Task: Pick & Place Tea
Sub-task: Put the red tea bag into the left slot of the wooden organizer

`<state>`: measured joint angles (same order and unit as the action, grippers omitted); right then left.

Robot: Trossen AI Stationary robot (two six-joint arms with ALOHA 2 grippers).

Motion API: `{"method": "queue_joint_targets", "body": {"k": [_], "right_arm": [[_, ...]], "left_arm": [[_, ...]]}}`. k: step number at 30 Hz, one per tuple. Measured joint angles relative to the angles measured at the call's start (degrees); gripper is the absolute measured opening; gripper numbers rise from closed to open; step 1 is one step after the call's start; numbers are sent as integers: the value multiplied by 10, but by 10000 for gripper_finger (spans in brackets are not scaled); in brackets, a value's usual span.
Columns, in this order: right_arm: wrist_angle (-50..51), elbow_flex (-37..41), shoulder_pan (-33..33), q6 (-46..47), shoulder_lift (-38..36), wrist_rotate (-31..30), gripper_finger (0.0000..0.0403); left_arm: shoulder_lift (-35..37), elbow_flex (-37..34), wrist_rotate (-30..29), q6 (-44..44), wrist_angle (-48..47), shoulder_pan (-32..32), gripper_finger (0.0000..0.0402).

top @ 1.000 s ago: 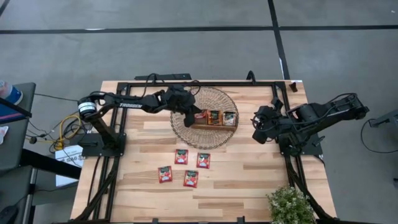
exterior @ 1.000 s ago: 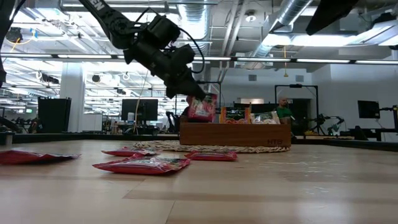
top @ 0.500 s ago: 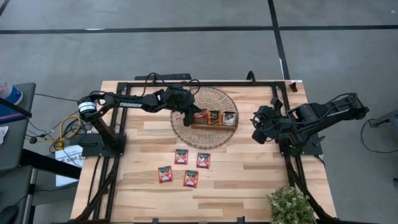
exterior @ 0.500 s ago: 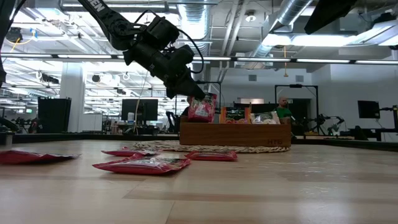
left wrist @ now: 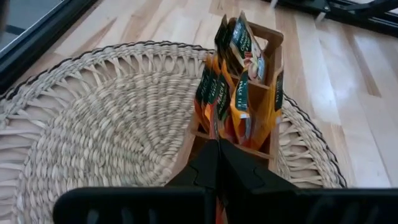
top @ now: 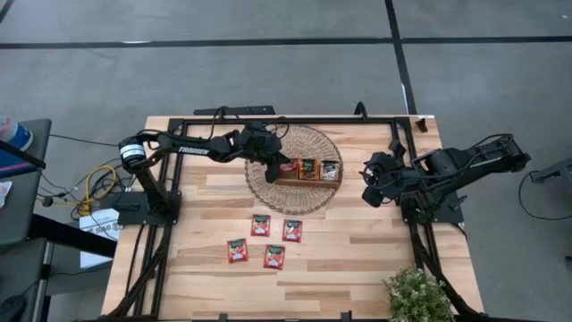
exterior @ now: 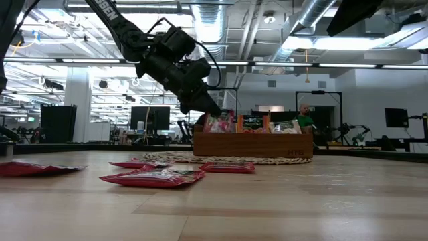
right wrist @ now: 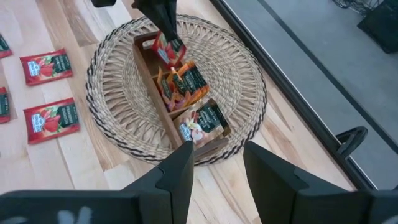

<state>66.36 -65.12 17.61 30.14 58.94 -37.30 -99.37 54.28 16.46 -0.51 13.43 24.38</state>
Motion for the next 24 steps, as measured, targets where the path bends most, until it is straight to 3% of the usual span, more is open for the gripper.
{"method": "queue_joint_targets", "body": {"k": [12, 24], "right_arm": [[-5, 0, 0, -1, 0, 0, 134], [-9, 0, 0, -1, 0, 0, 134]], "left_arm": [[0, 0, -35, 25, -19, 0, 0], [0, 0, -24, 26, -19, 0, 0]]}}
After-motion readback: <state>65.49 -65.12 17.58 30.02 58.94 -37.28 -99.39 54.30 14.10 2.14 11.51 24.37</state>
